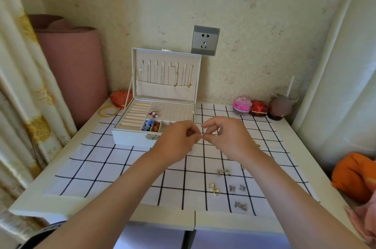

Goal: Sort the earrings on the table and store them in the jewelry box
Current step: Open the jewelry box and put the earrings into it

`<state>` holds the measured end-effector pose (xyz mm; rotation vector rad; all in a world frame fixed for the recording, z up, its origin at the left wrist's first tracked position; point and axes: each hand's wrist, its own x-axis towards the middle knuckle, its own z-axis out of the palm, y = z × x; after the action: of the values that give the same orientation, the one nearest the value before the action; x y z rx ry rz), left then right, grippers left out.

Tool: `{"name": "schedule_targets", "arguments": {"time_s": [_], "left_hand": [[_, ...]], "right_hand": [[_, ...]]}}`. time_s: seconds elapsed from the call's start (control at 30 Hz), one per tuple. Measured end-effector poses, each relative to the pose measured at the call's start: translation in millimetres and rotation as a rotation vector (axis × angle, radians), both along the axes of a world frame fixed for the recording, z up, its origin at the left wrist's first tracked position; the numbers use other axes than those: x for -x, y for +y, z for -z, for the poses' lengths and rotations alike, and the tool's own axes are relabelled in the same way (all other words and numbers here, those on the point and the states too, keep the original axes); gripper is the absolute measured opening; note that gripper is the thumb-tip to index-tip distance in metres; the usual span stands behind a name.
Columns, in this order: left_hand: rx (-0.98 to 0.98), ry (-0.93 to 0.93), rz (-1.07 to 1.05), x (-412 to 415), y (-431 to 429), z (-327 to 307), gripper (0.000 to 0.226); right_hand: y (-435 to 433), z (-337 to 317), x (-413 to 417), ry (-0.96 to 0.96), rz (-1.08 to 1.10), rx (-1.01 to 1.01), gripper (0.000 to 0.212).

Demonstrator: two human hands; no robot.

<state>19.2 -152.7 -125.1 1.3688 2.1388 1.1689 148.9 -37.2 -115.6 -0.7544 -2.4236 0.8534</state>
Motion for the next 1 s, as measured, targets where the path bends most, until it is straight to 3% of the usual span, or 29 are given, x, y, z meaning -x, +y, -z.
{"name": "schedule_targets", "arguments": {"time_s": [0.23, 0.47, 0.83, 1.0], "left_hand": [[-0.096, -0.181, 0.011, 20, -6, -11, 0.005], [-0.252, -0.313, -0.054, 43, -16, -20, 0.006], [-0.268, -0.488, -0.162, 104, -18, -29, 0.011], [-0.276, -0.326, -0.354, 144, -12, -23, 0.006]], "right_hand": [[-8, -7, 19, 0.136, 0.036, -0.079, 0.015], [-18, -15, 51, 0.282, -0.041, -0.244, 0.02], [-10, -17, 118, 0.346, -0.151, 0.066, 0.014], [2, -11, 154, 0.237, -0.037, -0.002, 0.011]]}}
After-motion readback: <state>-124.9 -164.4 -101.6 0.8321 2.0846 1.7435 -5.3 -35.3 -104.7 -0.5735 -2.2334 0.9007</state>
